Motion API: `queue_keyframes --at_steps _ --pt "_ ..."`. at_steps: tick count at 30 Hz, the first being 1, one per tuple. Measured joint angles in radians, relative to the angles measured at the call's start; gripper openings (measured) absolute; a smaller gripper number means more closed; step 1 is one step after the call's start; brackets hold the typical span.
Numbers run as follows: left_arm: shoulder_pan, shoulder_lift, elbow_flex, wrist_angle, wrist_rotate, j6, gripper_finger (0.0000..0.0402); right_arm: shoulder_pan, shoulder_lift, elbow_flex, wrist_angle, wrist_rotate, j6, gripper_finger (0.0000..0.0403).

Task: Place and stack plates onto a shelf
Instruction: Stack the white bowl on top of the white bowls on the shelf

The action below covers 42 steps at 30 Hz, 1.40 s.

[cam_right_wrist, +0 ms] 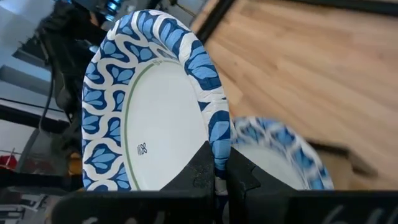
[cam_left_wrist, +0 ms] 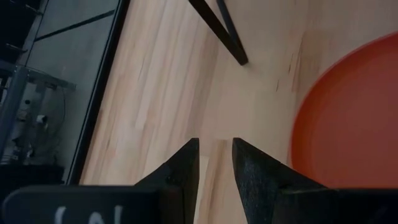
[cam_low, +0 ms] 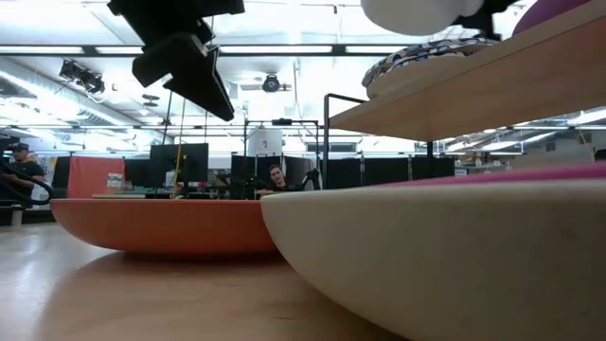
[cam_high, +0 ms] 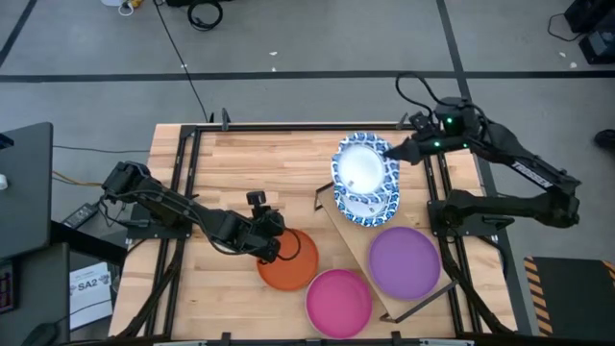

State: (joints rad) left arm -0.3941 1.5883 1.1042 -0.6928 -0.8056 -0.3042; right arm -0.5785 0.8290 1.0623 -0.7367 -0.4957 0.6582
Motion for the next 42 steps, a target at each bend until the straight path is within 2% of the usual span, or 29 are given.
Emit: queue_keyframes --at_steps 13,42 --pt "0.000 0.000 0.000 0.012 -0.001 0.000 0.0102 0.000 -0.018 0.000 -0.281 -0.003 0.021 0.0015" --pt "0.000 0.000 0.000 0.013 -0.001 0.001 0.0102 0.001 0.087 0.000 -0.290 0.007 -0.006 0.0016"
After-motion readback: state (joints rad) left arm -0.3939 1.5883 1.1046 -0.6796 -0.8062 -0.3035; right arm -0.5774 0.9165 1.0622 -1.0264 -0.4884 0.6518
